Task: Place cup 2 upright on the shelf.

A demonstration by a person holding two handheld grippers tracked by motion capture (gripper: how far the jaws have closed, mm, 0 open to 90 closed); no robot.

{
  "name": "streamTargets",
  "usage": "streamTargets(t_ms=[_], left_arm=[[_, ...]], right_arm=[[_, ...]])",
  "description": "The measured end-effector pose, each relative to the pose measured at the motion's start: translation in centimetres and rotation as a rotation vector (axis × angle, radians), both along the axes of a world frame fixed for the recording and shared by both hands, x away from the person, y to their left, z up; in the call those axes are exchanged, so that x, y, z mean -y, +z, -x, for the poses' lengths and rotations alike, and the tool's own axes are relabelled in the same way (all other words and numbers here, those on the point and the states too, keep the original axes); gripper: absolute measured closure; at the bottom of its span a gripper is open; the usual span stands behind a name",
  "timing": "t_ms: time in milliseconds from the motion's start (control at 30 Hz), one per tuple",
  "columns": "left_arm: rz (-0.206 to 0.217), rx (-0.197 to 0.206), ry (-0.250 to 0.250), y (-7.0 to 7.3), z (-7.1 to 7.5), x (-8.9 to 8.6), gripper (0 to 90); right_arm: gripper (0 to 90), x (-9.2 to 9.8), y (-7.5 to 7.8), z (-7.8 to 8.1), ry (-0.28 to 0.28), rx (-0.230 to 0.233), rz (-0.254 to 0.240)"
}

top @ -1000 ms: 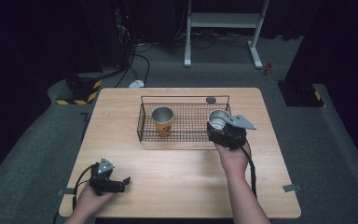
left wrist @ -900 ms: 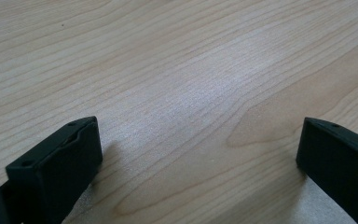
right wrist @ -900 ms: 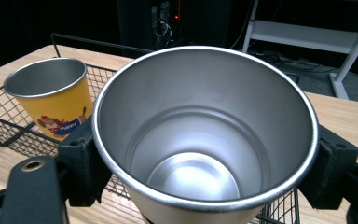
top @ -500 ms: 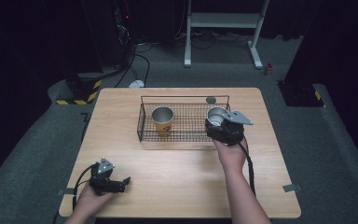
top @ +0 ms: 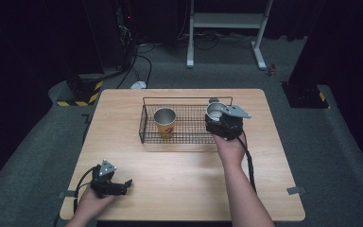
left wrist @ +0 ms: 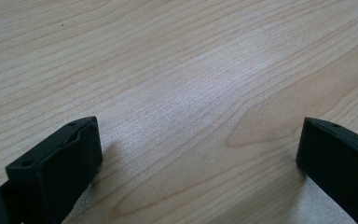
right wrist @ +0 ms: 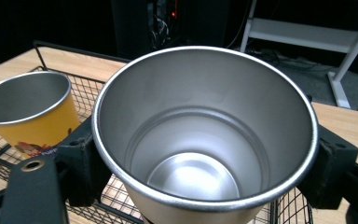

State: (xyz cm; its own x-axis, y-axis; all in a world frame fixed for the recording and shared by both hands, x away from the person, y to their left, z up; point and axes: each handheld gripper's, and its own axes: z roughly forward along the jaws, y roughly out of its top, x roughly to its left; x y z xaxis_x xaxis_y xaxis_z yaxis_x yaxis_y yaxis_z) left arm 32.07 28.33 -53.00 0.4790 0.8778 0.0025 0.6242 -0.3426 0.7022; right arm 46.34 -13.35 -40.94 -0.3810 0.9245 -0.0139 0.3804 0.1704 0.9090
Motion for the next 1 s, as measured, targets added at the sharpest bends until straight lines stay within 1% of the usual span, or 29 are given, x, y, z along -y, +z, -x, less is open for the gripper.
streamTargets(t_ms=[33,133,233,300,367,467,567,600,667,700,733,833,1000], left_arm=[[-0.001,0.000,0.000,0.0,0.0,0.0,0.4],[0.000,0.000,-0.001,0.0,0.0,0.0,0.4],[0.000,0.000,0.000,0.0,0.0,0.0,0.4],[0.000,0.000,-0.001,0.0,0.0,0.0,0.4],[0.000,0.000,-0.001,0.0,0.0,0.0,0.4],[0.000,0.000,-0.001,0.0,0.0,0.0,0.4],[0.000,0.000,-0.001,0.0,0.0,0.0,0.4],[0.000,0.000,-0.002,0.0,0.0,0.0,0.4],[0.000,0.000,-0.002,0.0,0.0,0.0,0.4],[0.000,0.000,-0.002,0.0,0.0,0.0,0.4],[0.000,0.000,-0.002,0.0,0.0,0.0,0.4],[0.000,0.000,-0.002,0.0,0.0,0.0,0.4],[0.000,0.000,-0.002,0.0,0.0,0.0,0.4]], right_arm=[[18.4,-0.1,0.0,-0.2,0.001,-0.001,0.008],[18.4,-0.2,0.1,-0.5,-0.001,-0.004,0.006],[18.5,-0.7,0.1,-1.0,0.006,-0.006,0.019],[18.5,-0.8,0.0,-1.3,0.001,-0.008,0.011],[18.4,-0.9,-0.1,-1.7,-0.004,-0.026,0.006],[18.4,-1.2,-0.1,-2.3,-0.009,-0.036,0.005],[18.5,-1.5,0.1,-2.8,-0.005,-0.028,0.010],[18.5,-1.5,0.1,-2.9,-0.009,-0.033,0.001],[18.5,-1.7,0.1,-3.2,-0.008,-0.047,0.016],[18.5,-1.7,0.1,-3.2,-0.008,-0.047,0.016],[18.5,-1.8,0.2,-3.6,-0.011,-0.050,0.026],[18.5,-1.8,0.2,-4.0,-0.014,-0.058,0.026],[18.5,-1.8,0.1,-4.3,-0.020,-0.055,0.018]])
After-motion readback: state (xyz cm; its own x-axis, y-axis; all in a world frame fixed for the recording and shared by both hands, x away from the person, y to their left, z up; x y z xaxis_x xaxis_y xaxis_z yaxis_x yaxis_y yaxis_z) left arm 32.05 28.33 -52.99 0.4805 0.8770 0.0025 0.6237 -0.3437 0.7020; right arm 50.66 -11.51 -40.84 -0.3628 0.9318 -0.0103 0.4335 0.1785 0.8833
